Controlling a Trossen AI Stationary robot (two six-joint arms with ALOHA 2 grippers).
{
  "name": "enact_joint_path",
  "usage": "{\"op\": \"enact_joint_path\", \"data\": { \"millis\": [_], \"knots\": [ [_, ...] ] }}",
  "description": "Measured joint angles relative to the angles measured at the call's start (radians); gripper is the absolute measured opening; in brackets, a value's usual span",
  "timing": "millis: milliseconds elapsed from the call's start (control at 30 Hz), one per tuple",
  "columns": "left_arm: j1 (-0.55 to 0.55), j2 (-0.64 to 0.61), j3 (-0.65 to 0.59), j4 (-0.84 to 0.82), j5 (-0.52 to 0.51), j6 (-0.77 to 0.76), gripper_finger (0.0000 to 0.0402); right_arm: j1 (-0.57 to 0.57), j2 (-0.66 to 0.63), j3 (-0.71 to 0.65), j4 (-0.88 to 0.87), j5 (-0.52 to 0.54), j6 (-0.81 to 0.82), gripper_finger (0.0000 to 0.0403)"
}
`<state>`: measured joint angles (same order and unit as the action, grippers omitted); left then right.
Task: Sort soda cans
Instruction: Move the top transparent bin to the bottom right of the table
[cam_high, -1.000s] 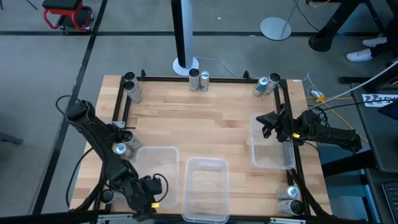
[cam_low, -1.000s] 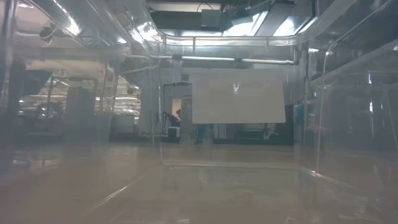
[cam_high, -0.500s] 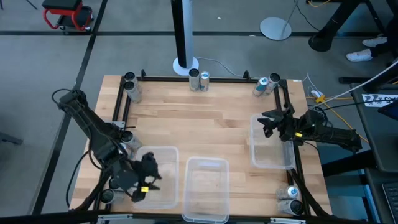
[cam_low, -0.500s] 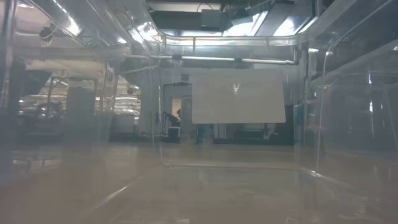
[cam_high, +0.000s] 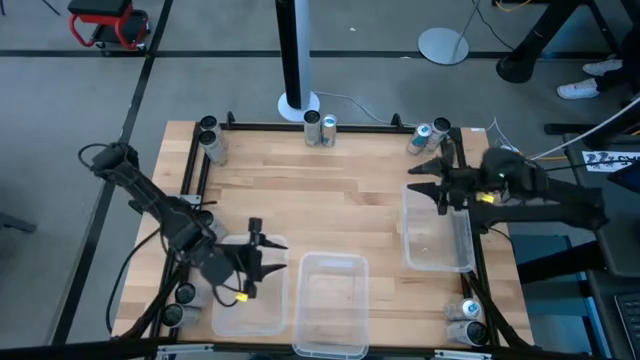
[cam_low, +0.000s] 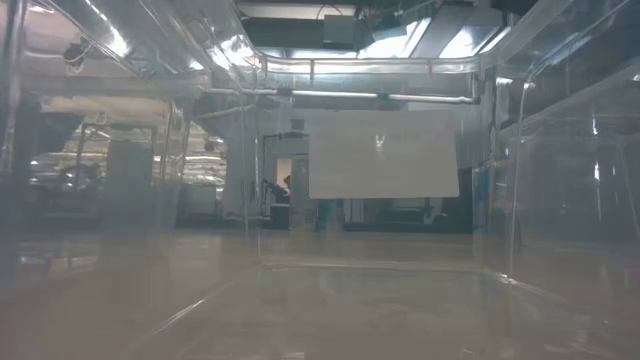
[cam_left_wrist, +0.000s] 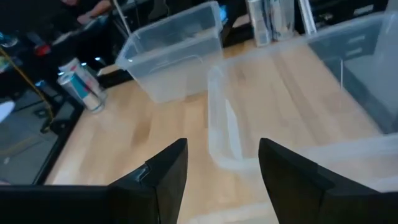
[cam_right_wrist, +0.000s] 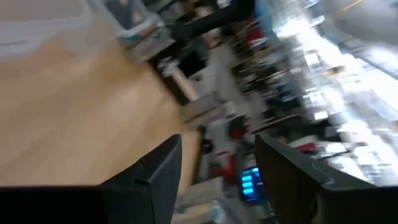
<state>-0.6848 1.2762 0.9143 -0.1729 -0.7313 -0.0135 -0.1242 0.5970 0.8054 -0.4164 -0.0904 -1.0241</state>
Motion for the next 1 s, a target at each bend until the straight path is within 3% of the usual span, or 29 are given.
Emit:
{"op": "enact_joint_path", "data": {
  "millis": [233, 367, 667, 1000],
  "knots": [
    [0.124, -0.109, -0.163, 0.269, 0.211, 0.134, 0.0189, 0.000, 0.281, 0.321, -0.417, 0.006, 0.044, 0.0205],
    [0.165, -0.157, -0.226, 0.394, 0.235, 0.189, 0.0189, 0.032, 0.385, 0.426, -0.584, 0.021, 0.185, 0.0205],
    [0.214, -0.156, -0.287, 0.473, 0.235, 0.183, 0.0189, 0.260, 0.508, 0.459, -0.719, 0.050, 0.611, 0.0205],
    [0.218, -0.156, -0.337, 0.504, 0.235, 0.110, 0.0189, 0.603, 0.555, 0.461, -0.826, 0.107, 1.288, 0.0205]
  ]
}}
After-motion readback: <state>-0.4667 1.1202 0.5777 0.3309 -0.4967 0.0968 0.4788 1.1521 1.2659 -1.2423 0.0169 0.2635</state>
